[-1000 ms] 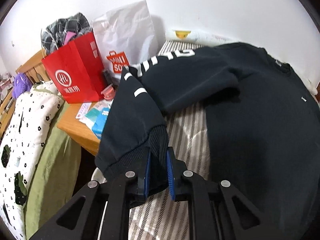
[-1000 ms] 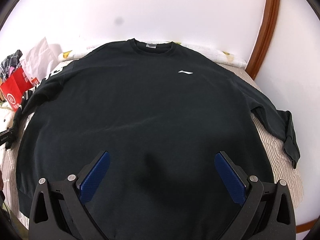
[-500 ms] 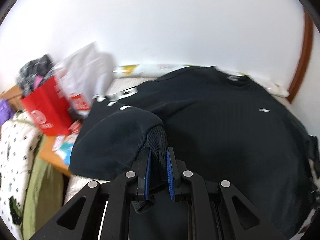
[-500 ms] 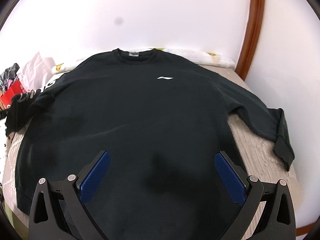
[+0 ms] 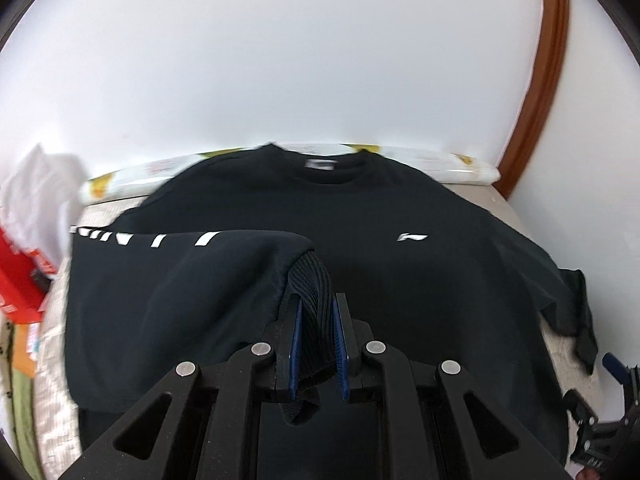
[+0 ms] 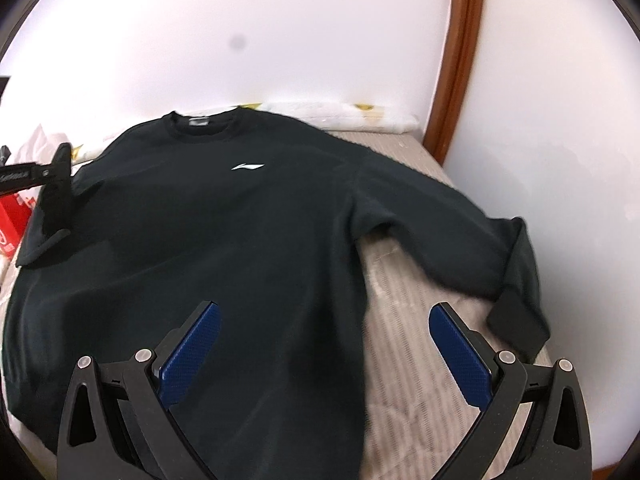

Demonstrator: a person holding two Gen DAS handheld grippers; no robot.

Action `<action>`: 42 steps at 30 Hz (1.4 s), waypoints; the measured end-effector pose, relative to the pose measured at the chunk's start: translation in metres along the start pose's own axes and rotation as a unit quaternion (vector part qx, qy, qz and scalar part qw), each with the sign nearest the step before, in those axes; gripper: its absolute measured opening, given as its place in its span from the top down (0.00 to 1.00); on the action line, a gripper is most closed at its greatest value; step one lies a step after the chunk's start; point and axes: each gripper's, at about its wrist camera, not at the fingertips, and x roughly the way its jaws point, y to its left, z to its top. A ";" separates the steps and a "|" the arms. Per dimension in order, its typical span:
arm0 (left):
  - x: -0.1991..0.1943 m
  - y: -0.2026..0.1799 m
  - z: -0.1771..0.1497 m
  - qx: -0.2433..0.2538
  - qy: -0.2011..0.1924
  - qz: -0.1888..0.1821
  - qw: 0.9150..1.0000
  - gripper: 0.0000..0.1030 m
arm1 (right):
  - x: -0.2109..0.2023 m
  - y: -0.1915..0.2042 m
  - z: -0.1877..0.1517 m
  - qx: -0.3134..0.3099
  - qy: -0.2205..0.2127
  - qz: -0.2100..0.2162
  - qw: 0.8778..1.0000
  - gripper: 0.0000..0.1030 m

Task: Fold small clothes
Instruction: 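Fold the lettered sleeve across the sweatshirt body with the left gripper, then grasp the other sleeve cuff with the right gripper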

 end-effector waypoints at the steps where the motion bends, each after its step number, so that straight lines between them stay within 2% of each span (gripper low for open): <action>1: 0.007 -0.008 0.003 -0.001 0.003 -0.007 1.000 0.86 | 0.001 -0.004 0.000 0.001 0.001 -0.002 1.000 0.01; 9: 0.046 -0.067 0.007 0.019 0.030 -0.060 0.998 0.86 | 0.019 -0.027 -0.006 0.004 0.015 -0.016 1.000 0.01; 13: 0.059 -0.078 0.005 0.023 0.037 -0.068 0.997 0.85 | 0.028 -0.029 -0.008 0.003 0.025 -0.021 0.999 0.01; 16: 0.058 -0.076 0.007 0.024 0.037 -0.075 0.996 0.80 | 0.030 -0.022 -0.004 -0.003 0.026 -0.020 0.999 0.01; 18: 0.049 -0.068 0.011 0.017 0.034 -0.087 0.995 0.72 | 0.030 -0.013 0.001 -0.011 0.024 -0.018 0.999 0.01; 20: 0.036 -0.054 0.014 0.013 0.020 -0.091 0.996 0.49 | 0.027 0.000 0.009 -0.017 0.018 -0.010 1.000 0.01; 22: 0.018 -0.033 0.015 0.009 -0.003 -0.080 0.997 0.39 | 0.025 0.013 0.018 -0.022 0.012 0.002 1.000 0.01; 27: -0.014 0.042 0.001 0.002 -0.022 -0.010 1.000 0.38 | 0.029 0.058 0.041 -0.025 0.009 0.049 0.998 0.01; 30: -0.018 0.101 -0.019 -0.016 -0.011 0.052 0.998 0.36 | 0.043 0.085 0.052 -0.026 0.015 0.080 0.996 0.03; 32: -0.015 0.141 -0.034 -0.036 0.004 0.078 0.996 0.36 | 0.059 0.103 0.058 -0.027 0.028 0.087 0.995 0.14; 35: -0.008 0.190 -0.056 -0.065 0.026 0.101 0.992 0.36 | 0.086 0.123 0.066 -0.024 0.052 0.105 0.993 0.19; 37: -0.004 0.216 -0.072 -0.080 0.038 0.108 0.990 0.36 | 0.106 0.132 0.070 -0.020 0.066 0.103 0.992 0.20; 42: 0.013 0.235 -0.093 -0.047 0.054 0.120 0.990 0.36 | 0.150 0.145 0.077 -0.006 0.091 0.088 0.992 0.20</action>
